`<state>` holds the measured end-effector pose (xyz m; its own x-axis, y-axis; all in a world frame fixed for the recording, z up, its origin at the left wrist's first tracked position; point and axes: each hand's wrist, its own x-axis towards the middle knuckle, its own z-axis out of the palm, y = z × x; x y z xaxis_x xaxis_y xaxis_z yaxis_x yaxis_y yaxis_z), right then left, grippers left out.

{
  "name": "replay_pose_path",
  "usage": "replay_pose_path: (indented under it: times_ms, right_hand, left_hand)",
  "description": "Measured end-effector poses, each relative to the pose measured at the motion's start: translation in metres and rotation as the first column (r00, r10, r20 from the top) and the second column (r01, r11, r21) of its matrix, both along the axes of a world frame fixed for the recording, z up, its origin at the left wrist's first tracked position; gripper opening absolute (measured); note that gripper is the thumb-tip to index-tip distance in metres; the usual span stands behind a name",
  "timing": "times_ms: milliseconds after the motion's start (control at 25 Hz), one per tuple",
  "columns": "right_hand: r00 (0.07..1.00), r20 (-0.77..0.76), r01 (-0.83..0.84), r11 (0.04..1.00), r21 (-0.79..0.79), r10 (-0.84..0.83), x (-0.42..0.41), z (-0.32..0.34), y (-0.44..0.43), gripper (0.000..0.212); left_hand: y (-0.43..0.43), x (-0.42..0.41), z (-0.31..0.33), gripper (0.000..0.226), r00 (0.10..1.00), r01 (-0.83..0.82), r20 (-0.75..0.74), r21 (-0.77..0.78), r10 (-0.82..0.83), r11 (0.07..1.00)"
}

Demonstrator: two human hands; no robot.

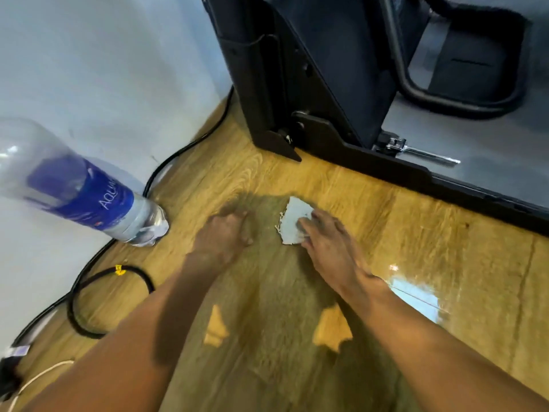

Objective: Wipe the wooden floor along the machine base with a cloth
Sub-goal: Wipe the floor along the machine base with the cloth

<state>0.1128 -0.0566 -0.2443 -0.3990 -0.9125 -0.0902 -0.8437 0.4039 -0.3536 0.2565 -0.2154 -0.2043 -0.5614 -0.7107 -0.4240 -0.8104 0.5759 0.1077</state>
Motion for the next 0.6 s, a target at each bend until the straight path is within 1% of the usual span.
replay_pose_path:
  times_ms: [40,120,160,200,280,320,400,440,480,520,560,600]
  right_hand:
    - [1.0,0.009,0.019,0.999,-0.03,-0.018,-0.005,-0.003,-0.002,0.036]
    - [1.0,0.008,-0.001,0.998,-0.063,0.002,-0.011,-0.009,-0.009,0.037]
    - [0.998,-0.009,-0.067,0.997,-0.048,0.067,-0.008,-0.011,-0.016,0.041]
    - [0.984,-0.049,-0.173,0.985,-0.023,0.171,-0.004,-0.014,-0.023,0.044]
    - [0.93,-0.111,-0.356,0.934,-0.034,0.35,-0.001,-0.019,-0.041,0.045]
    - [0.938,-0.079,-0.343,0.938,-0.047,0.339,-0.008,-0.016,-0.052,0.044]
    - [0.991,-0.003,-0.137,0.986,-0.091,0.137,-0.036,-0.01,-0.077,0.041]
    - [1.0,-0.017,-0.018,0.996,-0.091,0.017,-0.048,-0.006,-0.089,0.04]
    - [0.995,-0.065,0.07,0.994,-0.082,-0.075,-0.053,-0.004,-0.098,0.04]
    - [0.989,-0.103,0.1,0.992,-0.073,-0.108,-0.048,-0.004,-0.103,0.041]
    - [0.989,-0.12,0.077,0.995,-0.069,-0.085,-0.036,-0.003,-0.104,0.042]
    - [0.991,-0.132,-0.011,0.998,-0.055,0.004,-0.021,-0.006,-0.1,0.043]
  left_hand:
    - [-0.011,0.008,0.0,0.074,0.999,-0.002,0.051,0.038,0.0,0.999]
    - [-0.024,0.015,-0.004,0.087,0.996,-0.011,0.088,0.108,0.002,0.994]
    - [-0.027,0.015,-0.007,0.09,0.996,-0.014,0.086,0.123,0.004,0.992]
    - [-0.028,0.014,-0.01,0.092,0.997,-0.011,0.083,0.121,0.001,0.993]
    - [-0.031,0.013,-0.014,0.094,0.995,0.02,0.098,0.091,-0.029,0.996]
    - [-0.032,0.014,-0.015,0.094,0.993,0.038,0.107,0.079,-0.046,0.996]
    - [-0.032,0.013,-0.015,0.094,0.991,0.047,0.122,0.09,-0.057,0.995]
    - [-0.032,0.012,-0.015,0.094,0.989,0.048,0.133,0.093,-0.06,0.994]
    - [-0.033,0.012,-0.016,0.094,0.988,0.053,0.143,0.085,-0.065,0.995]
    - [-0.033,0.011,-0.016,0.095,0.986,0.056,0.152,0.077,-0.067,0.995]
    - [-0.032,0.011,-0.016,0.095,0.985,0.052,0.16,0.075,-0.063,0.996]
    - [-0.032,0.011,-0.015,0.096,0.985,0.047,0.161,0.079,-0.059,0.996]
